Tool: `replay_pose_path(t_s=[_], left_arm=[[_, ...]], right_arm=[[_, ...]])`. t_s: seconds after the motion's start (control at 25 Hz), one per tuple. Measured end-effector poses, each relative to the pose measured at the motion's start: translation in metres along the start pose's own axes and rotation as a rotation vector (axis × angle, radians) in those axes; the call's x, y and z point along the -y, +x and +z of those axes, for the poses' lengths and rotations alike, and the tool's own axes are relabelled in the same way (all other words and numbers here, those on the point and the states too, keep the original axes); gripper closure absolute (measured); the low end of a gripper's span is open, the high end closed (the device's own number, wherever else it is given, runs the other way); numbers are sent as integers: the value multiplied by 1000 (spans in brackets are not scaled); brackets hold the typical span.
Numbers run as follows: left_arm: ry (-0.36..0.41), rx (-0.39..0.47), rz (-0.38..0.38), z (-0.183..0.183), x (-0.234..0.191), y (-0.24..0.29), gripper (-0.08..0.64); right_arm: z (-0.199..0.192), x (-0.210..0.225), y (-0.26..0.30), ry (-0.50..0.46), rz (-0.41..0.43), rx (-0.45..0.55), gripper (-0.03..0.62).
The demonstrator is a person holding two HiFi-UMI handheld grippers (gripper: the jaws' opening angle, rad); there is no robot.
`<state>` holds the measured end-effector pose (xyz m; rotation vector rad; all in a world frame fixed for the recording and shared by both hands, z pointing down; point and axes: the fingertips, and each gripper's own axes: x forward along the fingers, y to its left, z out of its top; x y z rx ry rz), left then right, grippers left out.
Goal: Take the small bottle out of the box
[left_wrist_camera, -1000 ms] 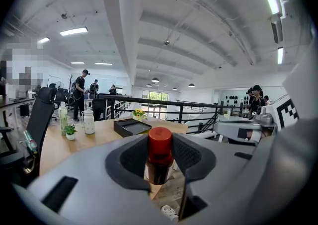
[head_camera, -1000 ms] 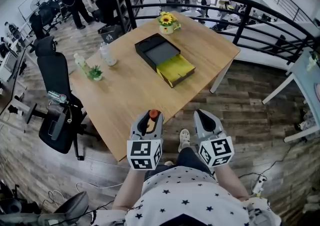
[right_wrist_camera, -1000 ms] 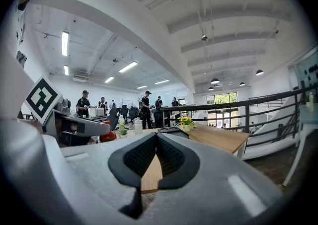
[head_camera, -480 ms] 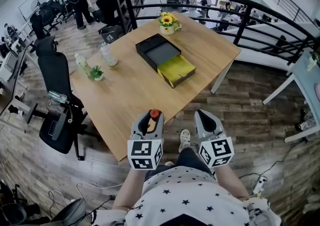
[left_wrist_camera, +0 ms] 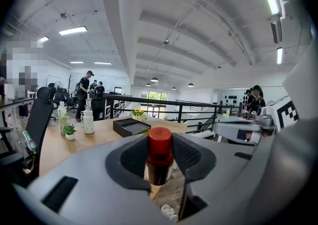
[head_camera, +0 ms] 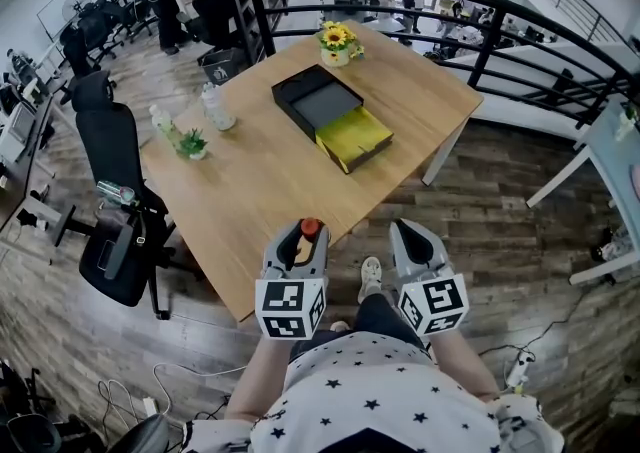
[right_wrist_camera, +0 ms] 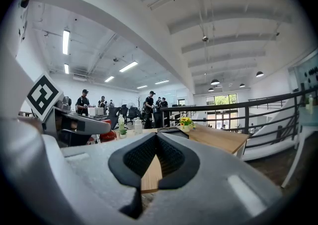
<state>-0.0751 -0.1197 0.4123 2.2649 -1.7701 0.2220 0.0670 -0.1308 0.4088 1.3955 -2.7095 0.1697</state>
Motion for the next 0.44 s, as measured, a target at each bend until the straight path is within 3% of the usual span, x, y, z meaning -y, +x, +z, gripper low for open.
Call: replay_pose_path(t_s=[0.44], left_arm=[[1, -1, -11, 0, 1, 6, 422]], right_arm=[[-2, 1, 5, -2, 12, 1, 586]])
